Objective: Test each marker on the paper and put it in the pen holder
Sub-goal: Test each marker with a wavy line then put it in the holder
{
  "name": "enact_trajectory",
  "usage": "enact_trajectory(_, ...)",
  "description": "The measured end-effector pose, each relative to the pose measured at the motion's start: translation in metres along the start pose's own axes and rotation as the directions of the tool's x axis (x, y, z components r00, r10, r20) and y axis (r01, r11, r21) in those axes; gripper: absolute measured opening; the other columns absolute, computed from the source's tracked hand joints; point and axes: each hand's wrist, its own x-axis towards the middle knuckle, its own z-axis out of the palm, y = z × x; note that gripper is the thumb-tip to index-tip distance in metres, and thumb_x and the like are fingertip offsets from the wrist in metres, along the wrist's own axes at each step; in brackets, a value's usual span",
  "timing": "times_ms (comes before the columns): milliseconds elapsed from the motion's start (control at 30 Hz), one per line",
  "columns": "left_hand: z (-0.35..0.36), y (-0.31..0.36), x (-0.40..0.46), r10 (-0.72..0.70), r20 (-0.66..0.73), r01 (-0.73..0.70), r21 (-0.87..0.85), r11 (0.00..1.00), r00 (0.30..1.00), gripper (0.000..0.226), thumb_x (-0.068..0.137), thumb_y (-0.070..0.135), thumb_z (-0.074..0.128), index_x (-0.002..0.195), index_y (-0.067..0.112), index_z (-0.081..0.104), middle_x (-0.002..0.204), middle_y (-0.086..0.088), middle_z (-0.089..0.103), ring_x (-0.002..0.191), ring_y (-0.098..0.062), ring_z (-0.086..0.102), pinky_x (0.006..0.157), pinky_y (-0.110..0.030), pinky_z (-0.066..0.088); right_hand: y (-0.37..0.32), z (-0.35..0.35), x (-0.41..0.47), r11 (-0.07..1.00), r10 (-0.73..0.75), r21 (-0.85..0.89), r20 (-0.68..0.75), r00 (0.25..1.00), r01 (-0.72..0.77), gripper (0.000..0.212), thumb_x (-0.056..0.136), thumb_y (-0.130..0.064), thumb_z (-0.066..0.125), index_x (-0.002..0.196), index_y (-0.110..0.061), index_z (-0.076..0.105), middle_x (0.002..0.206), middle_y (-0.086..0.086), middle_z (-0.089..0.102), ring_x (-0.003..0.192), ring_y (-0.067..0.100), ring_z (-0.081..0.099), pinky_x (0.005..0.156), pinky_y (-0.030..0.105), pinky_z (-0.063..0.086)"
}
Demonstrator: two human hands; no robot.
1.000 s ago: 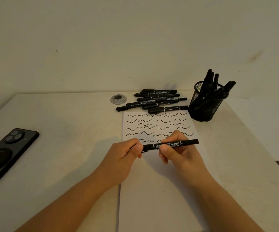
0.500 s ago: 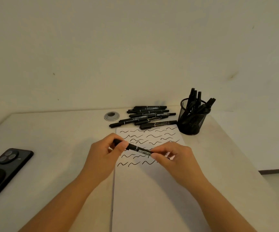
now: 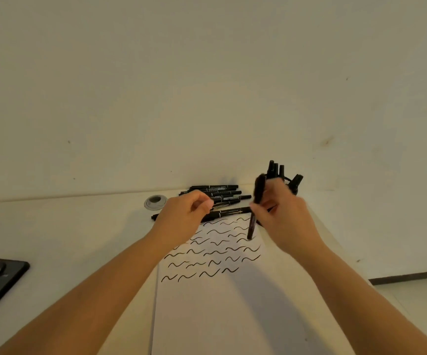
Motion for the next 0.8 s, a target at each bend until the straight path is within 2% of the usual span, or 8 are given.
enact_trajectory(67, 0.005, -0.012, 0.016, -0.013, 0.049, 0.007, 0.136, 0.991, 0.999, 0.013, 0.091, 0.032, 0.051, 0.099, 0.027, 0.060, 0.097, 0.010, 0.065, 0.091, -0.009, 0.060, 0.083, -0.031, 0.049, 0.003, -0.015, 0.015, 0.995, 0.053, 0.091, -0.109, 0.993, -0.043, 0.040, 0.082, -0.018, 0.066, 0.113, -0.028, 0.043, 0.083, -0.017, 0.062, 0.076, 0.001, 0.061, 0.064, 0.019, 0.045)
enact_trajectory(133, 0.011, -0.024, 0.028, -0.026, 0.085, 0.003, 0.256, 0.967, 0.996, 0.019, 0.090, 0.030, 0.052, 0.107, 0.024, 0.059, 0.105, 0.006, 0.062, 0.097, -0.012, 0.058, 0.086, -0.033, 0.049, 0.006, -0.029, 0.028, 0.986, 0.055, 0.164, -0.211, 0.976, -0.020, 0.055, 0.082, -0.015, 0.066, 0.122, -0.034, 0.034, 0.093, -0.011, 0.063, 0.077, 0.005, 0.064, 0.064, 0.025, 0.050)
enact_trajectory(200, 0.018, -0.035, 0.037, -0.032, 0.111, -0.013, 0.383, 0.924, 0.993, 0.025, 0.090, 0.032, 0.052, 0.114, 0.024, 0.057, 0.112, 0.004, 0.058, 0.101, -0.013, 0.055, 0.087, -0.034, 0.048, 0.008, -0.040, 0.038, 0.989, 0.004, 0.144, -0.291, 0.957, 0.040, 0.065, 0.083, -0.012, 0.064, 0.127, -0.041, 0.026, 0.100, -0.008, 0.060, 0.075, 0.002, 0.064, 0.058, 0.019, 0.048)
enact_trajectory(300, 0.026, -0.045, 0.043, -0.023, 0.125, -0.038, 0.463, 0.886, 0.992, 0.028, 0.090, 0.034, 0.053, 0.116, 0.027, 0.055, 0.113, 0.003, 0.056, 0.102, -0.014, 0.052, 0.083, -0.031, 0.047, 0.012, -0.046, 0.050, 0.993, -0.052, 0.079, -0.342, 0.938, 0.084, 0.064, 0.085, -0.010, 0.058, 0.128, -0.042, 0.023, 0.106, -0.006, 0.057, 0.075, 0.001, 0.062, 0.055, 0.012, 0.042)
enact_trajectory(433, 0.034, -0.053, 0.046, -0.032, 0.104, -0.025, 0.508, 0.861, 0.994, 0.025, 0.088, 0.037, 0.054, 0.112, 0.030, 0.057, 0.107, 0.007, 0.057, 0.095, -0.011, 0.054, 0.075, -0.028, 0.047, 0.023, -0.043, 0.057, 0.995, -0.068, 0.036, -0.393, 0.917, 0.089, 0.053, 0.088, -0.009, 0.053, 0.128, -0.035, 0.029, 0.104, -0.004, 0.058, 0.076, -0.002, 0.059, 0.052, 0.009, 0.038)
enact_trajectory(567, 0.037, -0.054, 0.049, -0.009, 0.088, -0.039, 0.526, 0.850, 0.996, 0.023, 0.086, 0.042, 0.056, 0.106, 0.031, 0.059, 0.102, 0.008, 0.054, 0.090, -0.010, 0.053, 0.068, -0.025, 0.044, 0.034, -0.033, 0.060, 0.998, -0.056, -0.003, -0.364, 0.930, 0.059, 0.048, 0.090, -0.012, 0.050, 0.127, -0.035, 0.031, 0.096, -0.006, 0.057, 0.075, -0.003, 0.056, 0.052, 0.012, 0.037)
enact_trajectory(700, 0.039, -0.052, 0.049, -0.010, 0.112, -0.049, 0.516, 0.855, 0.994, 0.022, 0.083, 0.042, 0.060, 0.102, 0.030, 0.058, 0.100, 0.009, 0.055, 0.085, -0.008, 0.051, 0.069, -0.025, 0.045, 0.041, -0.018, 0.057, 0.997, -0.051, -0.074, -0.269, 0.962, 0.032, 0.045, 0.091, -0.011, 0.049, 0.127, -0.033, 0.034, 0.084, -0.011, 0.052, 0.075, 0.015, 0.058, 0.060, 0.029, 0.047)
enact_trajectory(800, 0.040, -0.051, 0.048, -0.037, 0.127, -0.033, 0.504, 0.863, 0.991, 0.022, 0.083, 0.040, 0.060, 0.102, 0.029, 0.058, 0.100, 0.008, 0.057, 0.088, -0.009, 0.053, 0.073, -0.027, 0.046, 0.044, -0.010, 0.054, 0.991, -0.041, -0.133, -0.213, 0.976, 0.013, 0.040, 0.092, -0.013, 0.048, 0.127, -0.030, 0.037, 0.093, -0.005, 0.058, 0.083, 0.024, 0.061, 0.067, 0.032, 0.046)
